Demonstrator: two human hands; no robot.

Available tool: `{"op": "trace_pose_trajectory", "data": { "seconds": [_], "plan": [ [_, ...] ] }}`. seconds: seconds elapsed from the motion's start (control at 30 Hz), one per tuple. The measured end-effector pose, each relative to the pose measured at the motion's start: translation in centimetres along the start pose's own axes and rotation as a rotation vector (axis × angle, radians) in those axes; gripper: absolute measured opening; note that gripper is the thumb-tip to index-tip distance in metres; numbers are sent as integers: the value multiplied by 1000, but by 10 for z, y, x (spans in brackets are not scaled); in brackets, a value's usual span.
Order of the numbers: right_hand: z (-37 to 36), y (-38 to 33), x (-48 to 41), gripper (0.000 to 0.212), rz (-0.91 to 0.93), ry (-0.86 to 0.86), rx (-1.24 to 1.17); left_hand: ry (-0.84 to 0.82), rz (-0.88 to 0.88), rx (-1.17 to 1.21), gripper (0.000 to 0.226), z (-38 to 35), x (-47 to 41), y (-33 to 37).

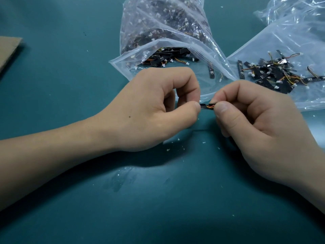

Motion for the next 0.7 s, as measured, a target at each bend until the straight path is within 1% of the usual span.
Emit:
{"op": "trace_pose_trajectory", "data": {
  "seconds": [0.1,0.3,0.4,0.5,0.6,0.7],
  "plan": [
    [-1,-1,0,14,12,-14,-17,11,4,31,14,1,0,0],
    [-2,-5,1,19,32,-47,-55,-35,10,37,12,-1,0,-1],
    [-4,-6,2,20,48,-63,-7,-37,13,35,12,1,-1,-2],
    [-3,-6,2,19,49,-50,49,-47,-12,54,2,-1,-1,0],
    [-2,-5,1,21,50,-37,63,-23,-30,43,1,0,-1,1],
    [-3,-6,1,21,51,-45,88,-1,-20,16,6,1,-2,0]
  ]
}}
Point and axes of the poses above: each hand's wrist, its own x-axis away from the middle knuckle, its own z-axis out of the back of the hand, y = z × x, the point moved 6 cm from there along -x, towards the middle knuckle, and after that the axes turned 8 degrees about z, right-handed, at the moved point
